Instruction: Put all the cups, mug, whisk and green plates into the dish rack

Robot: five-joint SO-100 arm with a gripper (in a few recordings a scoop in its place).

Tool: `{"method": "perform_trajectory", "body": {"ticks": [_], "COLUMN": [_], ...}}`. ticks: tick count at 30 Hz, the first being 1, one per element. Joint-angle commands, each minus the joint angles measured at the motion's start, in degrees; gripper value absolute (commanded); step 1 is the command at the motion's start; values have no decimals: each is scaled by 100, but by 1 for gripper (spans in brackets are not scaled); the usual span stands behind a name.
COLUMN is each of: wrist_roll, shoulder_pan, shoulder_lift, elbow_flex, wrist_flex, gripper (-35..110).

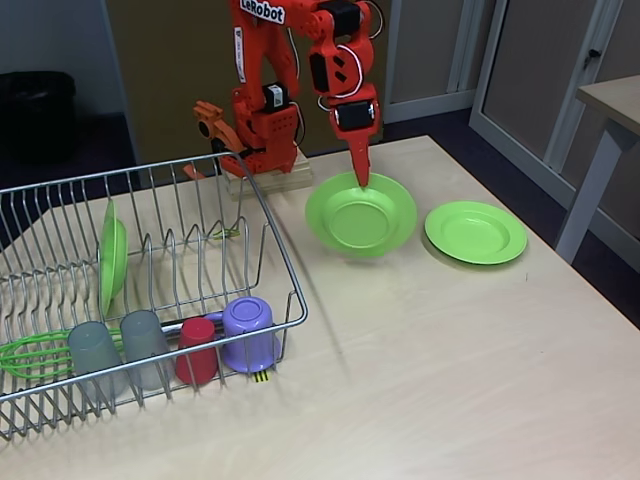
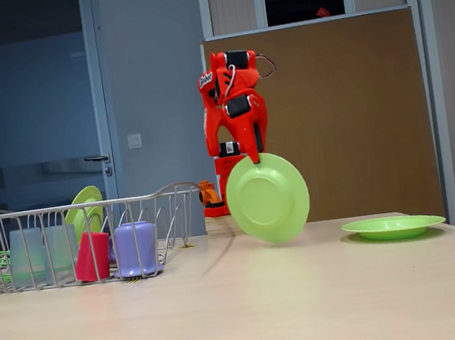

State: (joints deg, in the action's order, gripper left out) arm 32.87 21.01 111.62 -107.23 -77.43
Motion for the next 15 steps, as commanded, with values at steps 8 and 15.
{"method": "perform_trajectory", "body": {"ticks": [8, 15], "wrist_roll": [-431, -1257], "shoulder_pan": [-185, -466], "shoulder_lift": [-26, -475], "elbow_flex": [1213, 2821], "wrist_flex": [-659, -1354], "gripper": [0, 0]}}
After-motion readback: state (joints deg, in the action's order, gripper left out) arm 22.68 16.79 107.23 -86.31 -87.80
